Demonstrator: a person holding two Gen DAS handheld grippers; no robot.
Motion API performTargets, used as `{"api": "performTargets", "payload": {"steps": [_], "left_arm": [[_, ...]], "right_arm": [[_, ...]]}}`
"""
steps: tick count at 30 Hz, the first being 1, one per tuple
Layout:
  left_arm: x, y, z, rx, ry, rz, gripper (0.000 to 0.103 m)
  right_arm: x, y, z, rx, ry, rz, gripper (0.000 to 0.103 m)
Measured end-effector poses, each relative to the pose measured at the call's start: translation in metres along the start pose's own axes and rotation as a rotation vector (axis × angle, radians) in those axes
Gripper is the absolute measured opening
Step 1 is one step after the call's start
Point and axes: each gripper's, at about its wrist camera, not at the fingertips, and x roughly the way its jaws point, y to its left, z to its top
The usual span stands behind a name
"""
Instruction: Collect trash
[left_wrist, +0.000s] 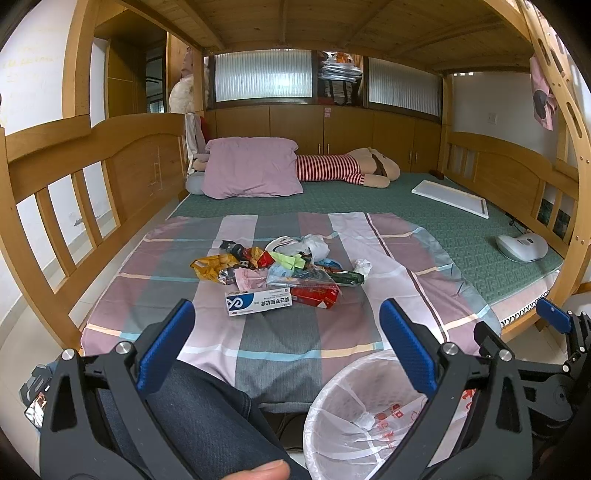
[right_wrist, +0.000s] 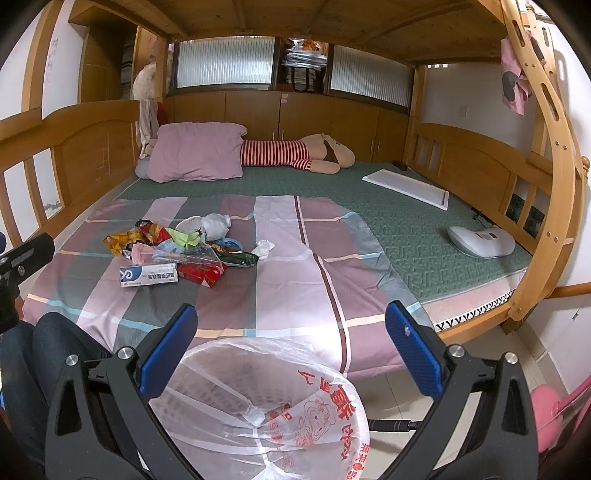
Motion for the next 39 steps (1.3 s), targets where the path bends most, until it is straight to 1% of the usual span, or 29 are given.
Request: {"api": "performTargets", "payload": {"steps": [9, 12, 39], "left_arm": [[-0.0002, -0.0003, -0.0002, 0.000, 0.002, -0.004, 0.100], [0.0006, -0.0035, -0.0066, -0.002, 0.004, -0.006, 0.100], [0.0034, -0.0028, -0.0059, 0.001, 0.010, -0.005, 0.100]], "right_arm": [[0.0007, -0.0001, -0.0014, 0.006, 0.009, -0.001, 0.100], [0.0012, -0.0004, -0.0008, 0.004, 0.008, -0.002, 0.100], [0.0025, -0.0015, -0.0012, 0.006, 0.015, -0.005, 0.100]]}}
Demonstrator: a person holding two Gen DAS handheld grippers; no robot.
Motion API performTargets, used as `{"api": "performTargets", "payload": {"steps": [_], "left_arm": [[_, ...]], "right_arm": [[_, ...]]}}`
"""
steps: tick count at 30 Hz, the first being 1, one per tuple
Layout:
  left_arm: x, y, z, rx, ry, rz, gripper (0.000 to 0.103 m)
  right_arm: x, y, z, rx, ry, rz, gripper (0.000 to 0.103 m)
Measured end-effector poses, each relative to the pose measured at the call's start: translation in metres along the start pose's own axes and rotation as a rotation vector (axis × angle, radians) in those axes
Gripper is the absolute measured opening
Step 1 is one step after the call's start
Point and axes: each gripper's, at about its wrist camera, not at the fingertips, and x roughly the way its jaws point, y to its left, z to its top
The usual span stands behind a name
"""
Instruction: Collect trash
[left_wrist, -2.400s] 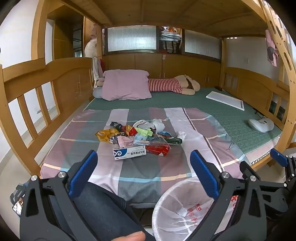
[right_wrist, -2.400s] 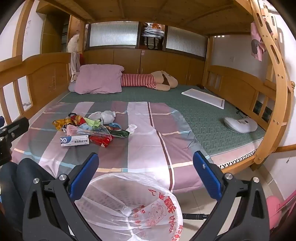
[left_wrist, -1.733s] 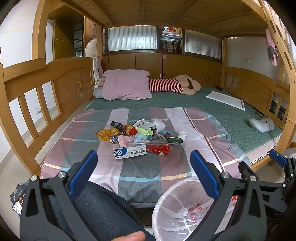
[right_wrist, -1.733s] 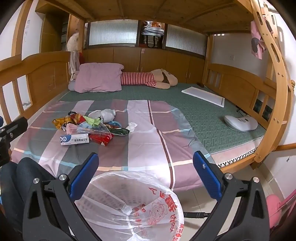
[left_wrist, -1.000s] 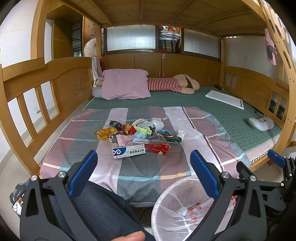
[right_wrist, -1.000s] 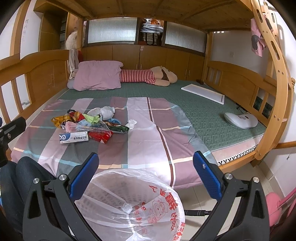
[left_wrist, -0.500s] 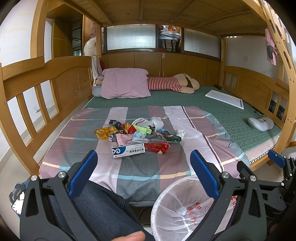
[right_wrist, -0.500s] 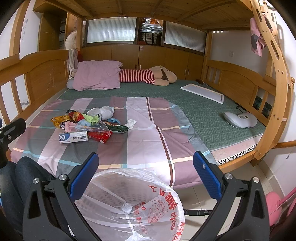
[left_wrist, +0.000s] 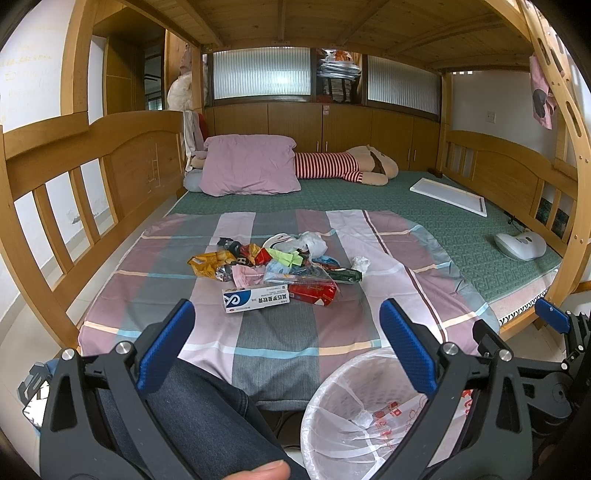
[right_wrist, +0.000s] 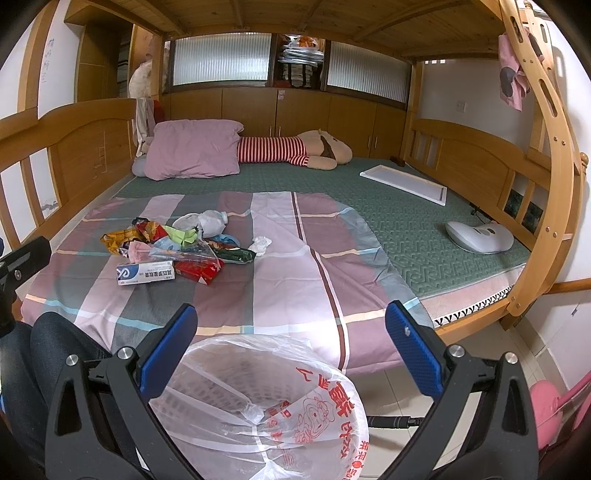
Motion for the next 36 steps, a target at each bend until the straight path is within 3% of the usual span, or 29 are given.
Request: {"api": "performTargets", "payload": {"steps": [36], "left_arm": [[0.0028, 0.0000, -0.0039, 0.002, 0.009, 0.001, 0.100]], "right_arm": [[0.0044, -0.0003, -0.0058, 0.005, 0.014, -0.004, 0.100]]}}
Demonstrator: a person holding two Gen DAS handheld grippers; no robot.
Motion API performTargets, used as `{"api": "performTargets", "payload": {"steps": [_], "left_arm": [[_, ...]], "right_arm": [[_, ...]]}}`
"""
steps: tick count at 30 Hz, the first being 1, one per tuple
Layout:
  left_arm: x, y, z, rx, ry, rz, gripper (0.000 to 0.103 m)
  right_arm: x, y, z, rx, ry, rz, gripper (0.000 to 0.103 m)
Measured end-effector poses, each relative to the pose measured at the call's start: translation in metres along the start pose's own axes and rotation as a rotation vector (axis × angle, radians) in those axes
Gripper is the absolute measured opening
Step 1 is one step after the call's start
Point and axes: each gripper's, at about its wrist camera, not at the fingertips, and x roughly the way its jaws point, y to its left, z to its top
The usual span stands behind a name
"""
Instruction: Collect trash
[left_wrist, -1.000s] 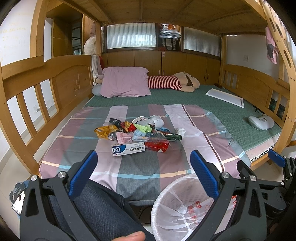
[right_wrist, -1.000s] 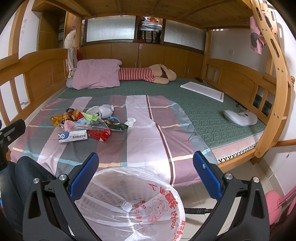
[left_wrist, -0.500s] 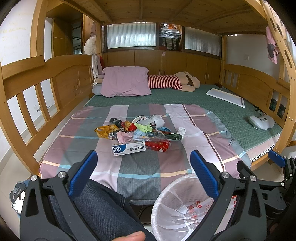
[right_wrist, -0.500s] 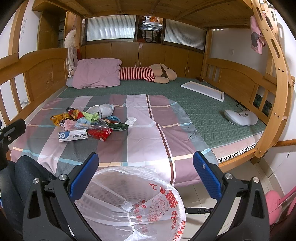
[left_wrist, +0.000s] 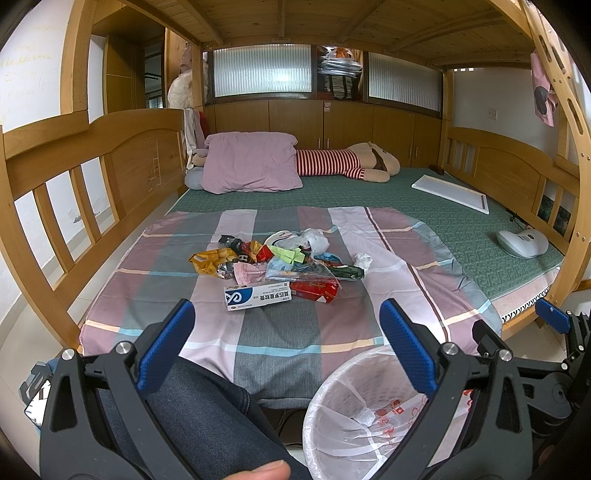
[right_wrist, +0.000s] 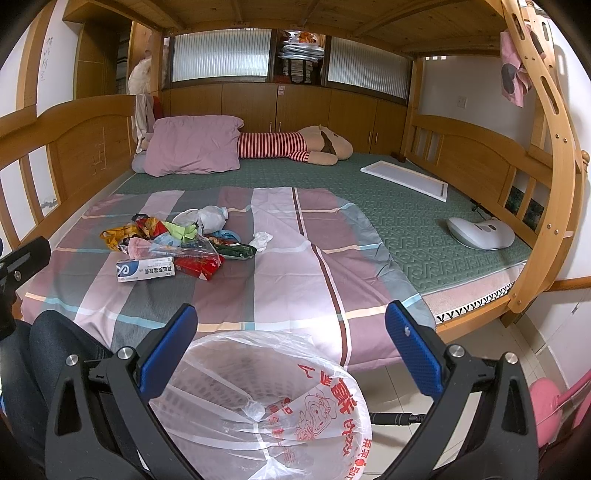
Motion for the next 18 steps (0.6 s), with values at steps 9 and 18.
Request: {"api": "performTargets", "payload": {"steps": [9, 18], "left_arm": [[-0.0007, 0.0007, -0.0016, 0.001, 0.002, 0.000, 0.100], [0.0000, 0.0015, -0.0031, 0.002, 0.005, -0.002, 0.100]], "right_arm": [[0.0013, 0.0005, -0.0009, 0.000, 0.003, -0.001, 0.100], [0.0015, 0.0003, -0.0009, 0.001, 0.003, -0.003, 0.100]]}}
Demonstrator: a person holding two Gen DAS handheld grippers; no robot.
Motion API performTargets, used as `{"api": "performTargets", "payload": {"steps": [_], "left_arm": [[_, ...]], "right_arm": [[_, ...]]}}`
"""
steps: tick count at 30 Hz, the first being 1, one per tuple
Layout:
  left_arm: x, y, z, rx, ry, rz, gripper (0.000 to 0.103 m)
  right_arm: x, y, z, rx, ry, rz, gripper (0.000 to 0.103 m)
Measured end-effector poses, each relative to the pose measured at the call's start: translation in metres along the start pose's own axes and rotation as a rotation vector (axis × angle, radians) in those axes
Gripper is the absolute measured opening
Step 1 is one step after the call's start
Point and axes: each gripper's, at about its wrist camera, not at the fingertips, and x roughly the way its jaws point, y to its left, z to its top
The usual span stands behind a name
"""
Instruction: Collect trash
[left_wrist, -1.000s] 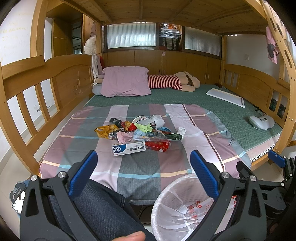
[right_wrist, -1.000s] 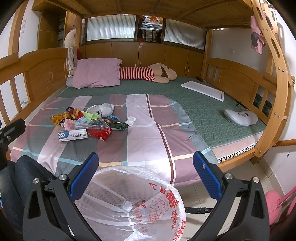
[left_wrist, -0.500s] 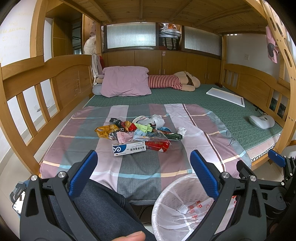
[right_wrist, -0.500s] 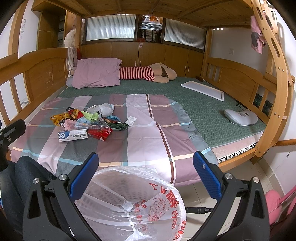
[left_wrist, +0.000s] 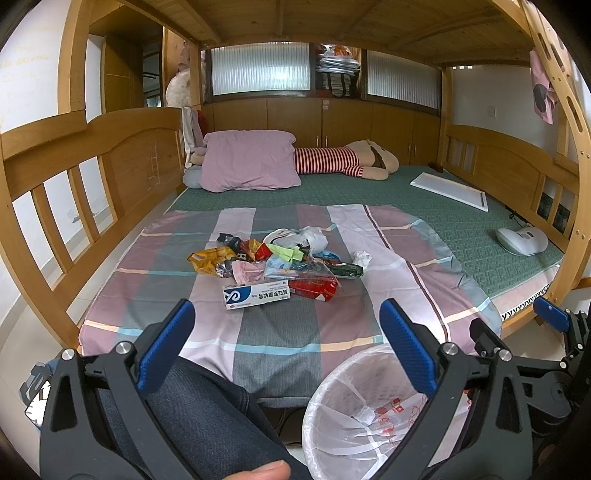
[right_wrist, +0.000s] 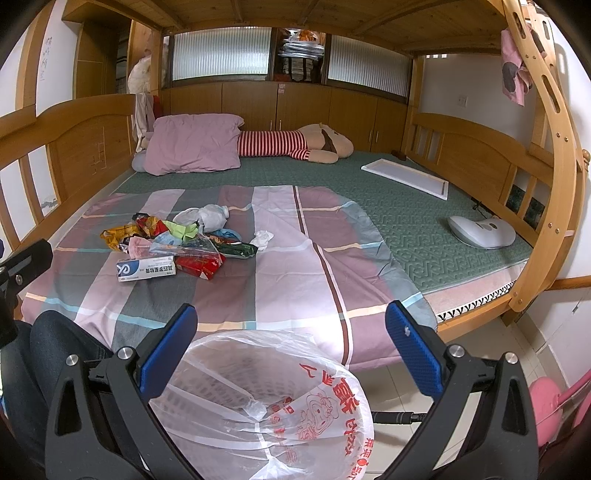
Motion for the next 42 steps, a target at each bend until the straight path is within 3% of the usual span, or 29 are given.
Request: {"api": "performTargets", "payload": {"steps": [4, 8, 10, 12, 15, 17, 19, 21, 23, 24, 27, 29, 30, 31, 32, 34, 37, 39, 42], "left_arm": [[0.015, 0.012, 0.000, -0.012, 0.052, -0.022, 0.100], [0.038, 0.045, -0.002, -0.093, 0.108, -0.022, 0.099], [0.051, 0.064, -0.005, -0.145, 0.118, -0.022, 0.099], [0.071, 0.083, -0.009, -0.217, 0.159, -0.069, 0.097], [0.113, 0.106, -0.014, -0.305, 0.266, -0.116, 0.084], [0.143, 0.115, -0.016, -0.349, 0.323, -0.131, 0.060], [0.179, 0.122, -0.018, -0.388, 0.389, -0.140, 0.056], [0.216, 0.126, -0.016, -0.405, 0.429, -0.162, 0.060], [0.247, 0.135, -0.013, -0.455, 0.450, -0.167, 0.085], [0.264, 0.140, -0.012, -0.506, 0.466, -0.165, 0.087], [0.309, 0.154, -0.011, -0.628, 0.484, -0.149, 0.088], [0.333, 0.160, -0.012, -0.635, 0.475, -0.126, 0.091], [0.346, 0.162, -0.015, -0.631, 0.534, -0.071, 0.090], [0.355, 0.162, -0.016, -0.628, 0.567, -0.049, 0.088], [0.362, 0.161, -0.018, -0.610, 0.583, -0.054, 0.079], [0.373, 0.155, -0.024, -0.586, 0.644, -0.122, 0.057], [0.366, 0.152, -0.037, -0.678, 0.660, -0.284, 0.049], [0.355, 0.146, -0.047, -0.705, 0.689, -0.386, 0.049], [0.335, 0.127, -0.050, -0.625, 0.685, -0.480, 0.054]], "right_arm": [[-0.004, -0.004, 0.001, -0.006, -0.027, -0.053, 0.100], [-0.011, -0.021, 0.003, 0.034, -0.064, -0.125, 0.100], [-0.004, -0.032, 0.005, 0.066, -0.044, -0.095, 0.100], [0.002, -0.040, 0.005, 0.095, -0.024, -0.071, 0.100], [0.011, -0.043, 0.006, 0.107, -0.015, -0.081, 0.100], [0.018, -0.040, 0.008, 0.099, 0.001, -0.057, 0.100], [0.026, -0.036, 0.012, 0.095, 0.019, -0.052, 0.100], [0.033, -0.034, 0.013, 0.094, 0.035, -0.058, 0.100], [0.040, -0.033, 0.016, 0.097, 0.048, -0.056, 0.100], [0.045, -0.032, 0.015, 0.095, 0.060, -0.058, 0.100], [0.058, -0.025, 0.014, 0.079, 0.095, -0.066, 0.100], [0.066, -0.021, 0.014, 0.066, 0.113, -0.069, 0.100], [0.069, -0.018, 0.013, 0.058, 0.122, -0.072, 0.100], [0.073, -0.015, 0.013, 0.051, 0.129, -0.076, 0.100], [0.076, -0.013, 0.013, 0.048, 0.137, -0.076, 0.100], [0.081, -0.009, 0.014, 0.052, 0.149, -0.058, 0.100], [0.080, -0.001, 0.015, 0.054, 0.140, -0.038, 0.100], [0.077, 0.004, 0.016, 0.043, 0.132, -0.029, 0.100], [0.073, 0.008, 0.015, 0.019, 0.118, -0.041, 0.100]]}}
